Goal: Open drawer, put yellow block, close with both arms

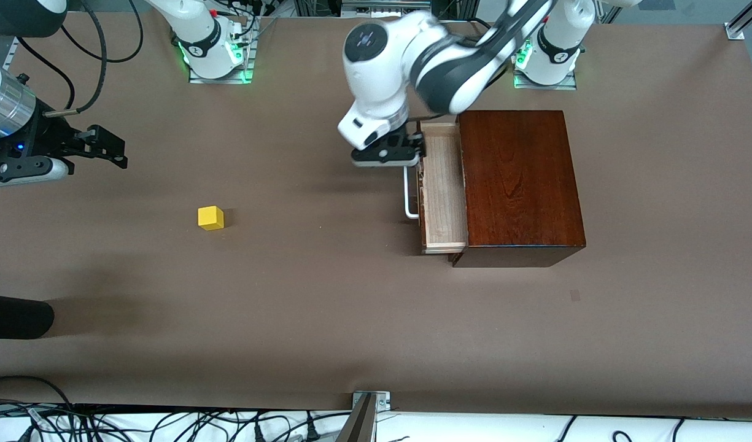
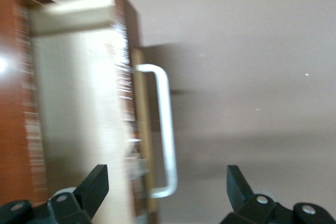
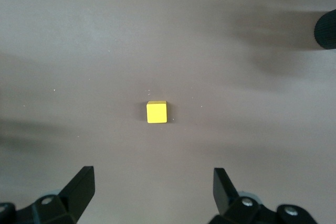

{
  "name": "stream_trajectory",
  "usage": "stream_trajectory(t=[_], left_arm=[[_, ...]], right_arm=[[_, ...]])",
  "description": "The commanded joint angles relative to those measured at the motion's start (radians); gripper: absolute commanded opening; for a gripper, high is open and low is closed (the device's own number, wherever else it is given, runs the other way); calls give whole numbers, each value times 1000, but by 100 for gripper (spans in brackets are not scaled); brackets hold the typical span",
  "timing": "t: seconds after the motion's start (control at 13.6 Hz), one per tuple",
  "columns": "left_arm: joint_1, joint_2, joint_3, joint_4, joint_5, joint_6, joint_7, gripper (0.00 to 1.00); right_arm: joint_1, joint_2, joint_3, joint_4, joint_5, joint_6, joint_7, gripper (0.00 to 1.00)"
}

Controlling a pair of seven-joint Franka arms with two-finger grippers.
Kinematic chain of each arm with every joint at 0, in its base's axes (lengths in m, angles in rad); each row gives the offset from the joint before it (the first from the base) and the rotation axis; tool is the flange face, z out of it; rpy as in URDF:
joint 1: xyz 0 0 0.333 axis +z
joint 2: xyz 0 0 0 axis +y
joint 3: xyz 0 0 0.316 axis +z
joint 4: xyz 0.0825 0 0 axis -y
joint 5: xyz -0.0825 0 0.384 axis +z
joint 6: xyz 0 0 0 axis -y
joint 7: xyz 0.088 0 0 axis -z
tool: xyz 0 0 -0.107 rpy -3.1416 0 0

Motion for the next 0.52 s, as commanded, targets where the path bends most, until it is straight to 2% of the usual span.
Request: stream_trajectory(t=[0.0, 0.22, 0.29, 0.44], left_arm=[[152, -109, -6, 15, -106, -115, 223, 100], [345, -183, -6, 26, -151, -178, 471, 100], [393, -197, -6, 28, -151, -193, 544, 100], [492, -217, -3, 35, -168, -219, 666, 100]], right_arm=[[-7, 7, 6, 24, -2, -8, -9, 100], [-3, 14, 7, 25, 2, 10, 3, 100], [-3, 41, 9, 25, 20, 64, -6, 100], [0, 55, 9, 19, 28, 80, -12, 100]])
